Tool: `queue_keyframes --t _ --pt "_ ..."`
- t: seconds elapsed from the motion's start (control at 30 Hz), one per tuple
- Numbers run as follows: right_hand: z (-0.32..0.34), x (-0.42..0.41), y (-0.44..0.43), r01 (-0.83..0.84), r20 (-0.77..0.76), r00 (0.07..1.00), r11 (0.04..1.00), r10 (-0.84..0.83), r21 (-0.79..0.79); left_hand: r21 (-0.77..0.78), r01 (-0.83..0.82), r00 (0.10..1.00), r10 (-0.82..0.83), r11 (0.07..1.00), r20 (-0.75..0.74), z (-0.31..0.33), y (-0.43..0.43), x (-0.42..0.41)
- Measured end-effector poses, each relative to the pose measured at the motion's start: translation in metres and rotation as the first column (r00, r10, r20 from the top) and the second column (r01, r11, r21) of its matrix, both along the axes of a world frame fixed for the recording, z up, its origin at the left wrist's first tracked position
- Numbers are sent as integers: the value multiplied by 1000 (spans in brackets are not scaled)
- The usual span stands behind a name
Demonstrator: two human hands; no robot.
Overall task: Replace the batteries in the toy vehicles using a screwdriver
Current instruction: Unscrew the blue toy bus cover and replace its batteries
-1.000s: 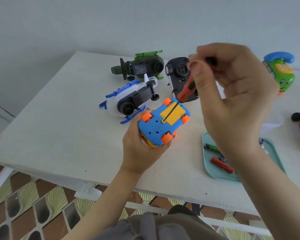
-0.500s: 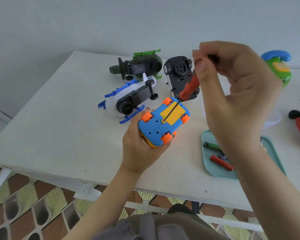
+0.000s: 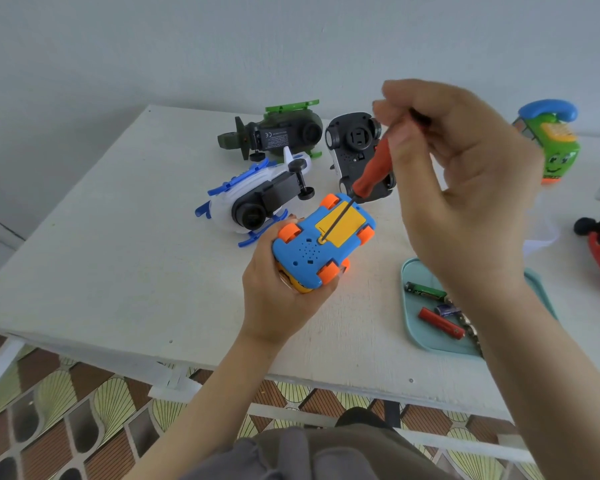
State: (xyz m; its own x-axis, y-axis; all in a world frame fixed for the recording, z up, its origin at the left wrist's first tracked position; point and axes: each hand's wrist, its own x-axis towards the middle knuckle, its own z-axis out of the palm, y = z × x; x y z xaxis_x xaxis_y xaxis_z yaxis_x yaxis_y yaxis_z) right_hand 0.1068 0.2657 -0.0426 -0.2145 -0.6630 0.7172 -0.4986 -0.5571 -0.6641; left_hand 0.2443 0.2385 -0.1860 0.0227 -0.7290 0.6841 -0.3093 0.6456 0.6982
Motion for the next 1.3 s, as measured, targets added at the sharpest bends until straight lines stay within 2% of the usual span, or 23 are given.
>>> queue_keyframes --t 0.23,0.4,0.5,0.7,0.83,0.97,1.13,1.3 --pt "-1 2 -2 129 8 992 991 -129 -42 28 5 1000 -4 1000 -29 1 0 -1" --pt "-3 3 -2 -14 99 995 999 11 29 34 2 1000 -1 999 -31 -1 0 0" --pt "-1 3 -3 30 24 999 999 -31 45 34 2 999 -1 999 -35 0 1 1" --pt "1 0 -5 173 6 985 984 -173 -35 34 1 1000 0 999 -30 0 0 0" --pt "-1 0 -4 48 103 994 999 -48 6 49 13 999 -11 999 -49 0 1 -1" --pt "0 2 -4 26 46 999 999 -27 33 45 2 999 -1 999 -40 -1 1 -1" --pt "2 0 -6 132 19 991 991 -132 -4 46 3 1000 -1 999 -29 -4 0 0" --pt "2 -1 -6 9 57 998 999 -12 45 51 8 999 -6 999 -44 -2 0 0"
